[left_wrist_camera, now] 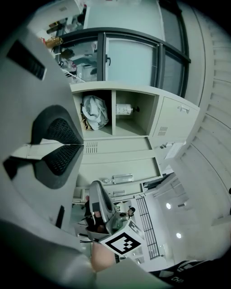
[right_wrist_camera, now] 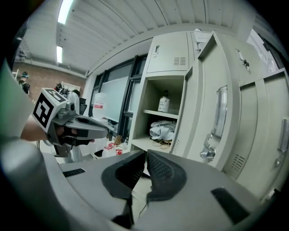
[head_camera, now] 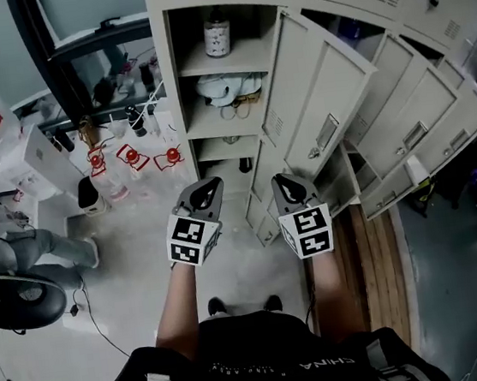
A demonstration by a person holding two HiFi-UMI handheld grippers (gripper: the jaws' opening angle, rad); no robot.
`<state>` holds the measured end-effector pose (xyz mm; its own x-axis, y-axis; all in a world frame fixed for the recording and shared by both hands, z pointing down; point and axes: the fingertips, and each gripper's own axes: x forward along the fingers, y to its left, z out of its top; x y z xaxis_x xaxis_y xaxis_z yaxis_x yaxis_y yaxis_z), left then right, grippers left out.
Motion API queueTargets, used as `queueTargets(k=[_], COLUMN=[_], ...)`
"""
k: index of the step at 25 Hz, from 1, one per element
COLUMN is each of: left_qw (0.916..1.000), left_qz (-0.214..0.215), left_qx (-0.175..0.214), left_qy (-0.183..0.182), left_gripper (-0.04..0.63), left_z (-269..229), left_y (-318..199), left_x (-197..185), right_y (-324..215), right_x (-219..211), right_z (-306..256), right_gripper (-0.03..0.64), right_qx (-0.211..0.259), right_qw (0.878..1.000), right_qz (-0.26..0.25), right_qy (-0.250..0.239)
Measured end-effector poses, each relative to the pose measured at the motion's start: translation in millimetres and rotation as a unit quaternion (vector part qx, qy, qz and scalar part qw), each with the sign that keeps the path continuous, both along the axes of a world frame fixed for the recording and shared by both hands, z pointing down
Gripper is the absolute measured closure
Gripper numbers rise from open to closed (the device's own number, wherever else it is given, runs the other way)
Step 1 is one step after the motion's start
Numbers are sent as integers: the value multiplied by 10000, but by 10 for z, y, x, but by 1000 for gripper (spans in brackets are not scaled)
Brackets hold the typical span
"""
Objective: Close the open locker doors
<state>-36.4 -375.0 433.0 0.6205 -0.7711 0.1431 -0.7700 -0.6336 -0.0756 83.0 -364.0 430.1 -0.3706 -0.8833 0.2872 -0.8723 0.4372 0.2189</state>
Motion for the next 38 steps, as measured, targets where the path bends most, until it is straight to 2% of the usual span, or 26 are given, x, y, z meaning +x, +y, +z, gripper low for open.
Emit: queueTargets(k=[6, 14, 19, 24, 27, 29, 31, 33, 38], left_qw=[9997, 9996, 9997, 9995, 9984, 9972, 9957, 9941, 9916], left_qz=[-96, -147, -18, 263, 533, 728, 907, 1066, 1284], left_qx=[191, 156, 133, 126, 163, 186, 203, 193, 111], left_qy=[-72, -161, -182, -89, -38, 19, 13, -48, -61], left_gripper=[575, 575, 575, 575, 575, 574, 574, 574, 574], left_z=[-188, -131, -121, -105, -134, -160, -162, -129, -67], left_y=[-60, -118, -155, -161, -154, -140, -121, -102, -56], left_x=[149, 109, 219, 544, 819, 1024, 1221, 1394, 1661], right_y=[-125, -153, -55, 87, 130, 128, 95, 42, -87], right_x=[111, 46, 158, 608, 930, 1107, 1206, 1253, 1284], right_z=[-205, -216, -595, -1065, -1210, -1212, -1135, -1045, -868], right_gripper=[577, 577, 575, 575, 574, 564, 495, 482, 480], right_qx=[193, 193, 745, 1385, 1588, 1556, 1340, 1132, 792], right_qw=[9997, 9994, 9944, 9823, 9756, 9732, 9731, 9743, 9811], right_qz=[-136, -246, -240, 64, 360, 463, 418, 380, 285], right_qy=[-20, -174, -715, -1256, -1470, -1627, -1825, -1909, -1743])
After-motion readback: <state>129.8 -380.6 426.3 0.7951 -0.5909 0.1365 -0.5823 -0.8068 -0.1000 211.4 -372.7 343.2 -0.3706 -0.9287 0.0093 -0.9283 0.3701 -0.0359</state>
